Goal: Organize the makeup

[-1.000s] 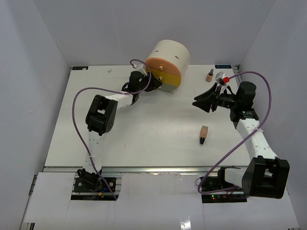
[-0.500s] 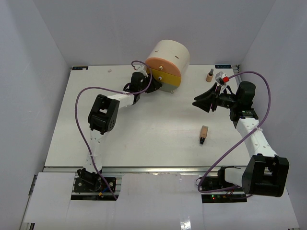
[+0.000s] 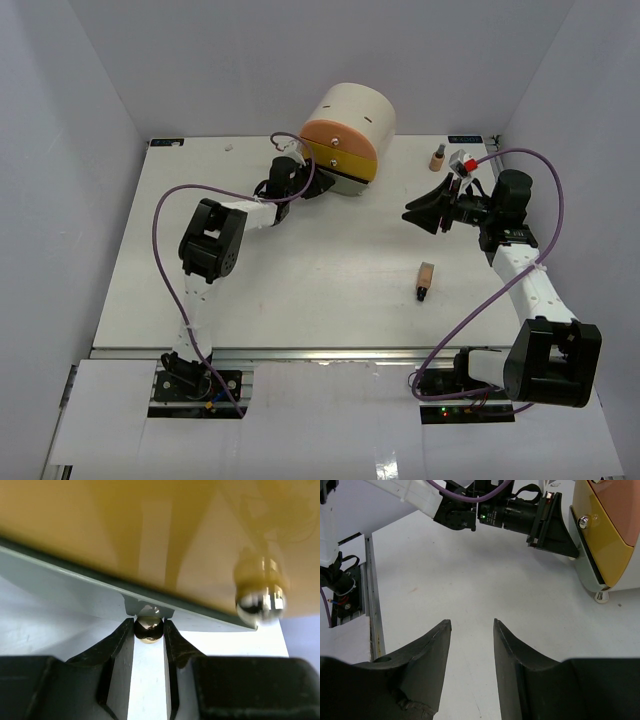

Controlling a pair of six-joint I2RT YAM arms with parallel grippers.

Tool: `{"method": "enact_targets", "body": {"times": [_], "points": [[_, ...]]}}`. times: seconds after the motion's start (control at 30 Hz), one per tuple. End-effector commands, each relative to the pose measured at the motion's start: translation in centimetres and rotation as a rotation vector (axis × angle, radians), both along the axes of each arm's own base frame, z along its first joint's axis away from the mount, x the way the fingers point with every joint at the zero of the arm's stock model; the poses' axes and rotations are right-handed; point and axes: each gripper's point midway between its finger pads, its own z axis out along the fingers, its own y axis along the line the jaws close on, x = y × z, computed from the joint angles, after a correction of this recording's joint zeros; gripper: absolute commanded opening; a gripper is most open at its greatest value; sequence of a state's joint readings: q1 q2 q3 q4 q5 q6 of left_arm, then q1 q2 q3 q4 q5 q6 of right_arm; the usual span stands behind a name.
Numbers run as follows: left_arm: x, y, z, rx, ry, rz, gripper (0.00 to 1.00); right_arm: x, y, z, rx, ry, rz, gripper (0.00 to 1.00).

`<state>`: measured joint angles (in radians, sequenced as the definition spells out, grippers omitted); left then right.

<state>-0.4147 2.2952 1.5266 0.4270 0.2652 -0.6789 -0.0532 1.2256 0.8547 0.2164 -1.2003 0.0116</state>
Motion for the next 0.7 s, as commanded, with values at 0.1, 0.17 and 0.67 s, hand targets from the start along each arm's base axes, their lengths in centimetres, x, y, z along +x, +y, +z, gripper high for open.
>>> {"method": "enact_targets", "body": {"times": [0.1,0.17,0.67], "points": [[-5.2,3.1,2.4,0.063,-0.049,0.005,0.04,0.2,-0.2,0.4,-0.001,-0.027,0.002,0.46],[-6.3,3.4,2.0,0.077,-0.042,-0.008,0.04,0.2,-0.2,0.3,-0.001,-0.023,0.000,0.46],[-9.4,5.3,5.1,0.092,-0.082,0.007,0.68,2.1,-1.2,-1.3,-0.079,-0.006,-0.093,0.54]]}}
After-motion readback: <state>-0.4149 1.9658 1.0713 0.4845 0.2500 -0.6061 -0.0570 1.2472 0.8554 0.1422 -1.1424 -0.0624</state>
